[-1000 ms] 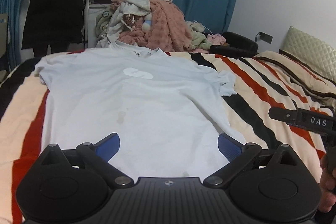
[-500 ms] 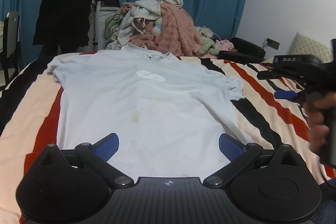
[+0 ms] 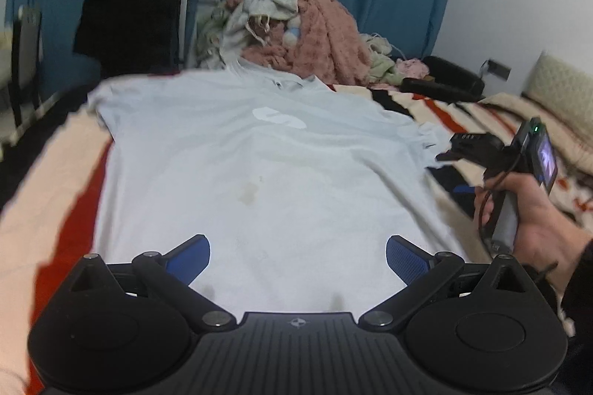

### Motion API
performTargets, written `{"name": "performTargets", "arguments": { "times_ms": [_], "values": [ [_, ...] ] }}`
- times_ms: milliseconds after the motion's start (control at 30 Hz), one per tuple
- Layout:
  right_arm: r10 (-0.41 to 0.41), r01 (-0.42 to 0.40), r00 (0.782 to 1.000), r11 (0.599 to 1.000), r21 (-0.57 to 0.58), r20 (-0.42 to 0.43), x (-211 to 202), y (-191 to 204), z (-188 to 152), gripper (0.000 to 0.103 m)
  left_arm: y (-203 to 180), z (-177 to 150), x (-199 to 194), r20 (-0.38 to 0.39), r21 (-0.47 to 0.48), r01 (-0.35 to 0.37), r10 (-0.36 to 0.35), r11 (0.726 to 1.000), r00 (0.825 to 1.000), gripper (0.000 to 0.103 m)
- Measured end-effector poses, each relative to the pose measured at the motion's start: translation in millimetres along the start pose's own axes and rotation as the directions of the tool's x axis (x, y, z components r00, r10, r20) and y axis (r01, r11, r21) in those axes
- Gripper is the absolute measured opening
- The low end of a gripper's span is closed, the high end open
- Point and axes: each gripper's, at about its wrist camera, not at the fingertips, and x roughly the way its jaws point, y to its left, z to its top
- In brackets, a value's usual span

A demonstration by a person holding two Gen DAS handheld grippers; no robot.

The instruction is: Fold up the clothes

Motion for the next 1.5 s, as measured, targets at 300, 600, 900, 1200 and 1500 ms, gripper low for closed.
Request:
{"name": "performTargets", "arguments": {
  "times_ms": [300,600,900,1200,1500],
  "values": [
    [0.185,-0.198,0.978,0.969,0.150,0.095,90,-23,13,0.064,-15,-4,31,-0.044,0.091,-0.028,0.033,0.995,0.999,0.102],
    [0.275,-0.328,0.916,0.932,0.151,0.292,140,-30,27,0.060,-17,-3,74,-0.143,0.068,-0.054,0.064,0.996,0.988,0.102],
    [0.167,-0.188,0.944,0.981,0.048,0.284,180,-7,81,0.023,-18,14,109,-0.153,0.048,-0.066,0.073,0.997,0.986,0.102],
    [-0.010,0.104,0.961,0.939,-0.327,0.278,139,67,128,0.006,6,28,107,-0.146,-0.023,-0.130,0.125,0.991,0.981,0.102],
    [0.055,0.260,0.910,0.696,-0.669,0.411,69,215,65,0.006,40,22,71,-0.090,-0.078,-0.161,0.154,0.984,0.984,0.102]
  ]
}}
